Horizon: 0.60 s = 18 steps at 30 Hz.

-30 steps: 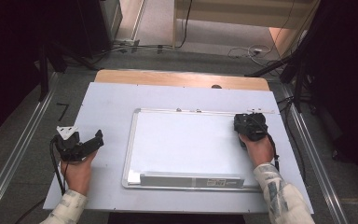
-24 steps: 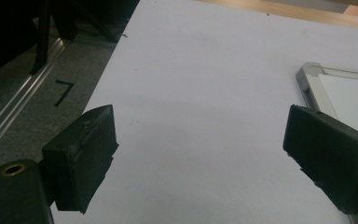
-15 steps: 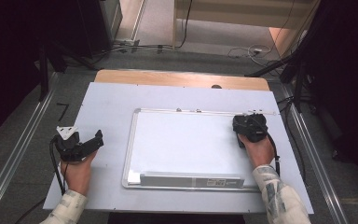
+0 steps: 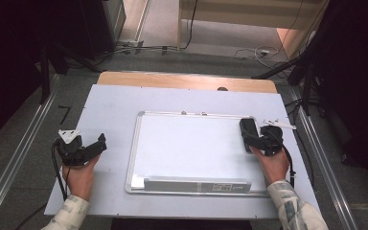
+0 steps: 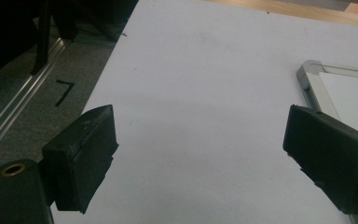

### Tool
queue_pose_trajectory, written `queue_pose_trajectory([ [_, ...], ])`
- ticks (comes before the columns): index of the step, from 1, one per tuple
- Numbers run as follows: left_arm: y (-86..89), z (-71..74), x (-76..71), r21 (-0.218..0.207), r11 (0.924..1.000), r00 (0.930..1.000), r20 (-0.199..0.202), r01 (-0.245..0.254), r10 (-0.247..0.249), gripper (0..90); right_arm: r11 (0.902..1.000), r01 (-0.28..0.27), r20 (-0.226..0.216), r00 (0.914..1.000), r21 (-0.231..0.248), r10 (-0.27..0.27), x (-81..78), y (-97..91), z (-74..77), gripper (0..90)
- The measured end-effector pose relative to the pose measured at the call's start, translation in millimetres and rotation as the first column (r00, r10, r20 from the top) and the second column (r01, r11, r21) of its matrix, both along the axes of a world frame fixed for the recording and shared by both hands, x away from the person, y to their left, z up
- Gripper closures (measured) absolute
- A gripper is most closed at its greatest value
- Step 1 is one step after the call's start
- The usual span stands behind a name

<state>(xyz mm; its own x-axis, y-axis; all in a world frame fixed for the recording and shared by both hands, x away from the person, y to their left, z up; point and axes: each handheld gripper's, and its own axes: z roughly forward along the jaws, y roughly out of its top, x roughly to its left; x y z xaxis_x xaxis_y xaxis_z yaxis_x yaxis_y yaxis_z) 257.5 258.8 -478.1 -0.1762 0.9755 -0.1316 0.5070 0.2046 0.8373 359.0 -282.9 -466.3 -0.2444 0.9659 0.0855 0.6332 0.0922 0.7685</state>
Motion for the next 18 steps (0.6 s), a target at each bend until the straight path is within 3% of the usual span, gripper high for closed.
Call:
queue_pose_trajectory([
  [9, 0.1, 0.2, -0.7, 0.003, 1.0000, 1.0000, -0.002, -0.001, 0.001, 10.1, 0.9992, -0.012, 0.029, 0.9995, 0.038, 0.011, -27.2, -23.6, 2.4, 19.0],
  [18, 0.6, 0.3, -1.2, 0.001, 1.0000, 1.0000, 0.001, -0.003, 0.003, 10.1, 0.9986, 0.029, 0.039, 0.9988, 0.044, -0.030, -47.4, -50.2, 2.9, 18.8],
])
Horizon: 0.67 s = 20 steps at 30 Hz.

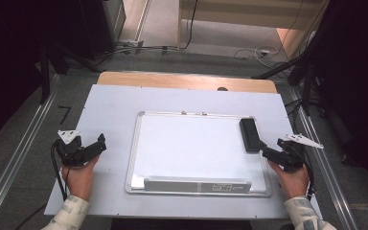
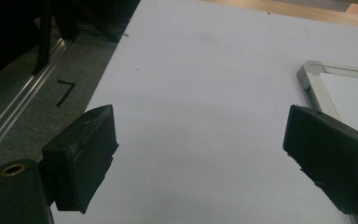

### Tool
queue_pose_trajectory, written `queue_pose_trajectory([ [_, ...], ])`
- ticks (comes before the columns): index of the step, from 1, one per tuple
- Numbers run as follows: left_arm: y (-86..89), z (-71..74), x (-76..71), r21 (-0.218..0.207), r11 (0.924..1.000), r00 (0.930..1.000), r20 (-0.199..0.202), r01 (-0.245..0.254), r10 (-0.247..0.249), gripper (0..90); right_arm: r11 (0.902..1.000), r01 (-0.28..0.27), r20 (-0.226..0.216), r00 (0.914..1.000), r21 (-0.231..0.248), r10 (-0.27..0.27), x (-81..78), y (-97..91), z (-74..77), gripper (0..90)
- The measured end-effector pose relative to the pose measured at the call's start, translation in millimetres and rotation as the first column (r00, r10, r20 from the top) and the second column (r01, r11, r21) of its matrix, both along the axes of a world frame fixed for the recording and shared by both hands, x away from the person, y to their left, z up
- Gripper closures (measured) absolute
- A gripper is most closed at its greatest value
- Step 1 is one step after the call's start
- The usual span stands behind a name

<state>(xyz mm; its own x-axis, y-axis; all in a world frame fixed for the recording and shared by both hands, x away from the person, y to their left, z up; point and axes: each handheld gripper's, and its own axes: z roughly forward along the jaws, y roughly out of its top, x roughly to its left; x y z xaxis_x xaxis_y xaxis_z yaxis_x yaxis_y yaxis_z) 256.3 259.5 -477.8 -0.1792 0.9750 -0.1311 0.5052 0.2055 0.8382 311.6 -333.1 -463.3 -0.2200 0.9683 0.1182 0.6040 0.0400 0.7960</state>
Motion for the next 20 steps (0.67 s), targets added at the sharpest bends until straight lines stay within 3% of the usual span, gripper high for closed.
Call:
queue_pose_trajectory([
  [15, 5.4, 0.1, -1.8, -0.025, 0.9995, 0.9998, -0.002, -0.017, 0.017, 10.1, 0.9971, 0.071, -0.006, 0.9974, -0.026, -0.071, -22.3, -29.3, -2.5, 18.0],
  [20, 6.0, 0.1, -2.0, -0.026, 0.9995, 0.9998, -0.004, -0.018, 0.017, 10.1, 0.9966, 0.075, 0.009, 0.9972, -0.035, -0.075, -26.0, -30.9, -2.4, 16.1],
])
